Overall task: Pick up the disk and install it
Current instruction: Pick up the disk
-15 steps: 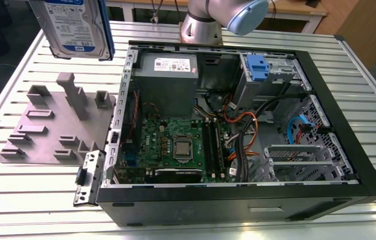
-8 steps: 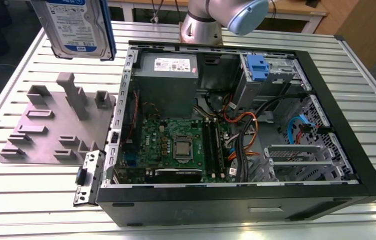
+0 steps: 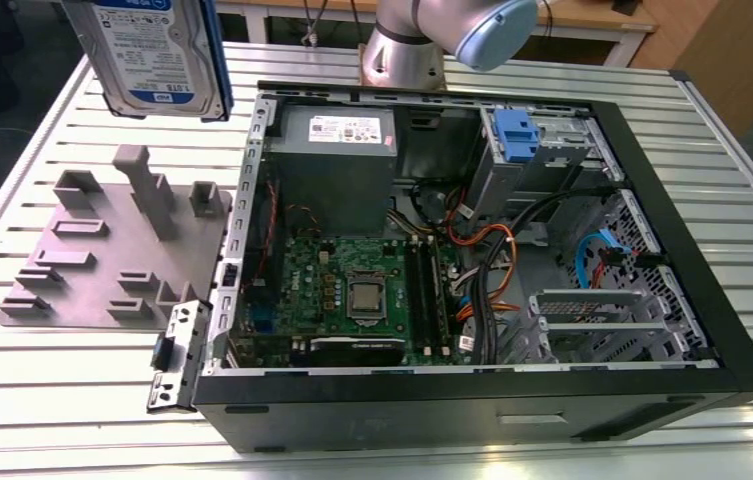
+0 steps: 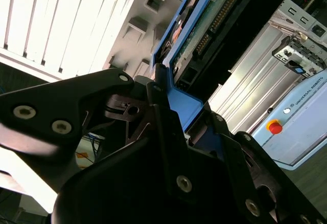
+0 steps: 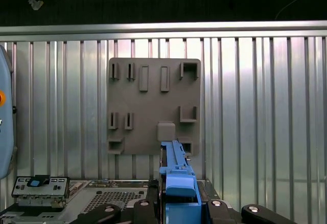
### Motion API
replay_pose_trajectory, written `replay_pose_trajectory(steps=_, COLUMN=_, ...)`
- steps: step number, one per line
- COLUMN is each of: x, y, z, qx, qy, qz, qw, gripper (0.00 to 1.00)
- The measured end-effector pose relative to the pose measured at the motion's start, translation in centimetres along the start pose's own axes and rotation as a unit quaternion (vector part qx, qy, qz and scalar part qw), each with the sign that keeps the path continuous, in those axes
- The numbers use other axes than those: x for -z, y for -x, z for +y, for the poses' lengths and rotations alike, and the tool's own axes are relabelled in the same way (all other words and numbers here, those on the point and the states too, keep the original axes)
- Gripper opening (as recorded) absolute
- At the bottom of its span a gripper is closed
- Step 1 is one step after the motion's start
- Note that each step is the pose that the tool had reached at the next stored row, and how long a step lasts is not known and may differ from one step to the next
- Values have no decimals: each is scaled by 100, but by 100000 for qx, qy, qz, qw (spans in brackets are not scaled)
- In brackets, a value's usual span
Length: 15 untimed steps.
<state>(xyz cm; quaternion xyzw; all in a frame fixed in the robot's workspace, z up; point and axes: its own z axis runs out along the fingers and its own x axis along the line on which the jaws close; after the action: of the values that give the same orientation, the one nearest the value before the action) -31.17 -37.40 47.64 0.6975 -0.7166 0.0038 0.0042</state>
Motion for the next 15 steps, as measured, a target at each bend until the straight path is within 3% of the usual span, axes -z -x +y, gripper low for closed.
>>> replay_pose_trajectory(steps=8, x=0, y=-32, z=-31, qx=-34, qy=0, qz=24, qw=100000, gripper=37)
replay_pose_trajectory(steps=15, x=0, y=-36, z=-163, qx=-39, qy=42, qz=23, qw=100000, gripper=37)
